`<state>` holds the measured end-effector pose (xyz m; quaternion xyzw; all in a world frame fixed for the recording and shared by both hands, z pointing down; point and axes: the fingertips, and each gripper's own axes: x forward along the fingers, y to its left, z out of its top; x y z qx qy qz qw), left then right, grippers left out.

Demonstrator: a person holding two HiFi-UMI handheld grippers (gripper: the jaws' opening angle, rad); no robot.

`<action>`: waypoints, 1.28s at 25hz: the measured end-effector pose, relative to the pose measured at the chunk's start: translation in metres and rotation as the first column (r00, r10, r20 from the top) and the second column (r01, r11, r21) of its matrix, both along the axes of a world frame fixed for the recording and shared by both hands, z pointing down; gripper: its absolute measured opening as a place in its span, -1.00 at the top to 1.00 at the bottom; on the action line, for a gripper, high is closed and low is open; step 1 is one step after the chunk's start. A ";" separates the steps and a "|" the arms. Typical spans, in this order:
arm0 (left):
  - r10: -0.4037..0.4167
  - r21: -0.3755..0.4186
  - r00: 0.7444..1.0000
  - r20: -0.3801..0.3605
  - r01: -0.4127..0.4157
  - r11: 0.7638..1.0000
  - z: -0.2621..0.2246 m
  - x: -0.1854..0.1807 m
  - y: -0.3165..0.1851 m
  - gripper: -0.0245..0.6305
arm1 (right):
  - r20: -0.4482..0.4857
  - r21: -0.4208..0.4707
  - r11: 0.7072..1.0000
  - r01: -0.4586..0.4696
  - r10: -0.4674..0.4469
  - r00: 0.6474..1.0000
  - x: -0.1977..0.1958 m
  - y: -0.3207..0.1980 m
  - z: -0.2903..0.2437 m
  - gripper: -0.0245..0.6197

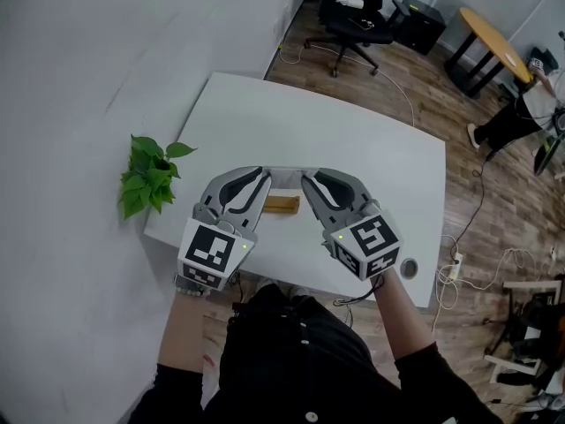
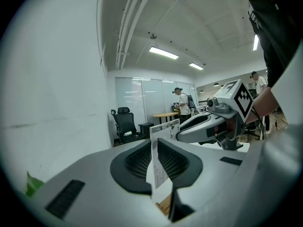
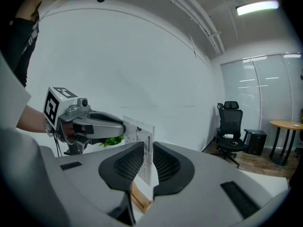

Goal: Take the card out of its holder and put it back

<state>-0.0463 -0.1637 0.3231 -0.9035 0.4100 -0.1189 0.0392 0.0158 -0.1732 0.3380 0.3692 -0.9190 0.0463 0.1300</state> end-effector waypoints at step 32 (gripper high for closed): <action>-0.025 0.143 0.999 0.042 0.018 0.990 -0.070 0.012 0.018 0.77 | 0.015 0.138 0.990 0.007 -0.009 1.000 0.012 0.014 -0.068 0.64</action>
